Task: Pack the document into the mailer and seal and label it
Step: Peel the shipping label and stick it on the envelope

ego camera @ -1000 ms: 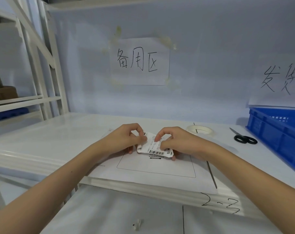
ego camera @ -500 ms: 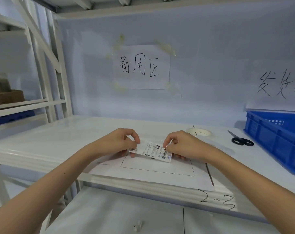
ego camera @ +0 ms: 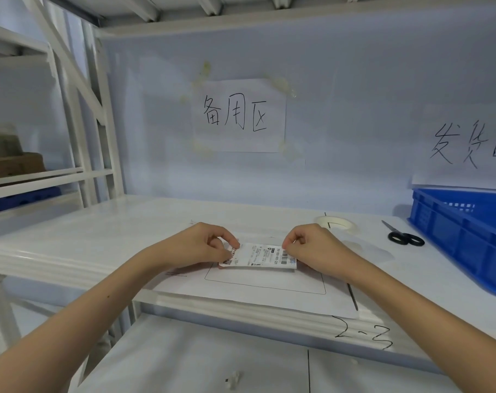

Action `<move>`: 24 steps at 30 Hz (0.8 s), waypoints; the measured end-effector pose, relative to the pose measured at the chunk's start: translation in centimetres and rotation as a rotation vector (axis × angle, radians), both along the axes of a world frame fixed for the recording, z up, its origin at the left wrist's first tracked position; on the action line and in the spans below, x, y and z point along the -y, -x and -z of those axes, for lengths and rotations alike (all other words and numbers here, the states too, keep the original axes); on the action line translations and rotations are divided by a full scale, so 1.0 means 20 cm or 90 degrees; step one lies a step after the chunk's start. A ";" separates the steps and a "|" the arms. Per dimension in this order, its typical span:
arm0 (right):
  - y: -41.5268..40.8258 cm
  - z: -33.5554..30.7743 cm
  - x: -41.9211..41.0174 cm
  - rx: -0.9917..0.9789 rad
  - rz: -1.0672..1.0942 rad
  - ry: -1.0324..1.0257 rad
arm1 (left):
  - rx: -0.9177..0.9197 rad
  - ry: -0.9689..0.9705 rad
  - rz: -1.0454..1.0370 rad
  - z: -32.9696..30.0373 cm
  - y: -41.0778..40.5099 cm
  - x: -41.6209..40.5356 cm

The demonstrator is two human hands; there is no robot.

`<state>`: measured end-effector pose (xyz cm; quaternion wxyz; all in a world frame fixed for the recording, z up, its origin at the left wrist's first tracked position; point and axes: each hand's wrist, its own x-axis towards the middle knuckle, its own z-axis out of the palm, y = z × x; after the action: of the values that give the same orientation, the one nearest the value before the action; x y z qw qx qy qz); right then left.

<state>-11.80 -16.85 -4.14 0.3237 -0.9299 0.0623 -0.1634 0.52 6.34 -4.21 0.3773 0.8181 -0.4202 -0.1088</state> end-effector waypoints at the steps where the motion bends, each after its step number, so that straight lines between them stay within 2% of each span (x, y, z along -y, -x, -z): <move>1: 0.00 0.00 0.00 -0.001 -0.003 0.001 | -0.003 -0.004 0.004 0.00 -0.01 0.00; 15: -0.01 0.04 0.03 -0.014 -0.032 -0.037 | 0.012 -0.055 0.003 0.02 -0.02 0.00; 24: -0.03 0.05 0.05 -0.033 -0.025 -0.046 | 0.031 -0.029 -0.008 0.04 -0.04 0.01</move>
<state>-11.10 -17.78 -5.17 0.3587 -0.9225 0.0586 -0.1302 1.29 6.14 -5.06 0.3487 0.8316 -0.4213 -0.0964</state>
